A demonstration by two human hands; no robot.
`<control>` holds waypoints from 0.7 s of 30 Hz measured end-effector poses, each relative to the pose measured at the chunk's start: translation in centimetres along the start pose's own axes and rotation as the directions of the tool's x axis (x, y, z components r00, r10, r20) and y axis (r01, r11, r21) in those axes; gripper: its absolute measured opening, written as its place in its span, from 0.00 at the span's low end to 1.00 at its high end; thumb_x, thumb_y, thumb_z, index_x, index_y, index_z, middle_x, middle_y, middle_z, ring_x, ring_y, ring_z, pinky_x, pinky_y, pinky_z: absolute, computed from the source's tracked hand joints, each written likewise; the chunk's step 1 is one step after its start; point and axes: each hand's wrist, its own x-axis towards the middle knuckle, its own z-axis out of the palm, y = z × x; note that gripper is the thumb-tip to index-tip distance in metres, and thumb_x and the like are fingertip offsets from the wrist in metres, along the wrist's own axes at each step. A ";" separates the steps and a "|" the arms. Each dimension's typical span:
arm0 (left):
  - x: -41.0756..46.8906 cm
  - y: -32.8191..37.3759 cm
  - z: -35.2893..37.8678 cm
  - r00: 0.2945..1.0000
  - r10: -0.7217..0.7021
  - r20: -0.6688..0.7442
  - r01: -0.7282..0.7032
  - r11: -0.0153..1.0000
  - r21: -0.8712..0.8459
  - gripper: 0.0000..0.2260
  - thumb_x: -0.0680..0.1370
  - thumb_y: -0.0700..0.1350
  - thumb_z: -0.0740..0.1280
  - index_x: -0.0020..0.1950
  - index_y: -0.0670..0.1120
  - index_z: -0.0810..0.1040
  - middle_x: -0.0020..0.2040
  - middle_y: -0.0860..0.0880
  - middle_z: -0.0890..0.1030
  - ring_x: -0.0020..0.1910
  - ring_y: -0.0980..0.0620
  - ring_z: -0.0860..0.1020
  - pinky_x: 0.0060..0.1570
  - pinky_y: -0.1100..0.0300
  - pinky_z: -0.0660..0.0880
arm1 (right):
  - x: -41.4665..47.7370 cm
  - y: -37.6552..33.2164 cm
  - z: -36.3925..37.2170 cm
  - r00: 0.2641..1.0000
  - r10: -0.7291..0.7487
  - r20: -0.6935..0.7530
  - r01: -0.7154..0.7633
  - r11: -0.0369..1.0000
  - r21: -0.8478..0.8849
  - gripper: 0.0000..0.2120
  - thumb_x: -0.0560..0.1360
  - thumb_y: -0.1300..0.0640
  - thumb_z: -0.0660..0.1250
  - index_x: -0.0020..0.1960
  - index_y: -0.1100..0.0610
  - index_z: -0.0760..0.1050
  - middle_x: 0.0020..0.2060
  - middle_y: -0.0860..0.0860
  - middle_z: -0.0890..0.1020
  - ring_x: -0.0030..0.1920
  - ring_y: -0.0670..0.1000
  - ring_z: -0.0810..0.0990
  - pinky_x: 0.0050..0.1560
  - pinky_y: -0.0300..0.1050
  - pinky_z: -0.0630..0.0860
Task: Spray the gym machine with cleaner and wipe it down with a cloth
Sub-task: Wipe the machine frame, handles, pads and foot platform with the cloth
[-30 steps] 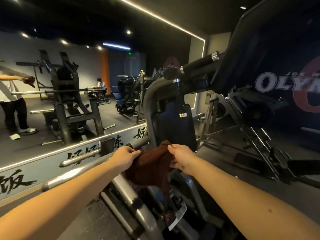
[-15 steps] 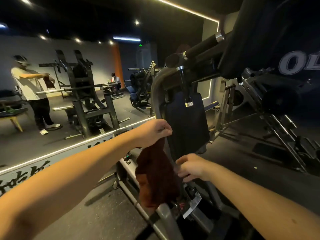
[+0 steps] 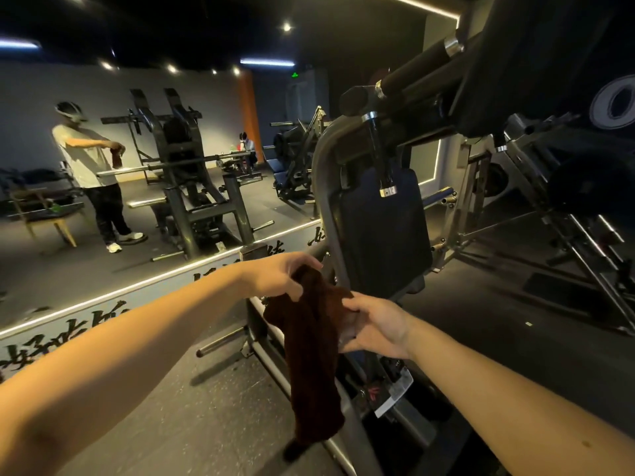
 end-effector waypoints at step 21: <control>-3.2 -13.9 8.7 0.992 -0.115 -0.049 -0.027 0.182 -0.983 0.45 0.61 0.48 0.87 0.74 0.40 0.72 0.58 0.39 0.81 0.54 0.42 0.81 0.57 0.47 0.79 | 0.8 0.4 -2.2 0.952 0.017 -0.305 0.000 0.998 0.057 0.37 0.77 0.77 0.60 0.82 0.57 0.58 0.65 0.61 0.78 0.52 0.55 0.83 0.50 0.48 0.80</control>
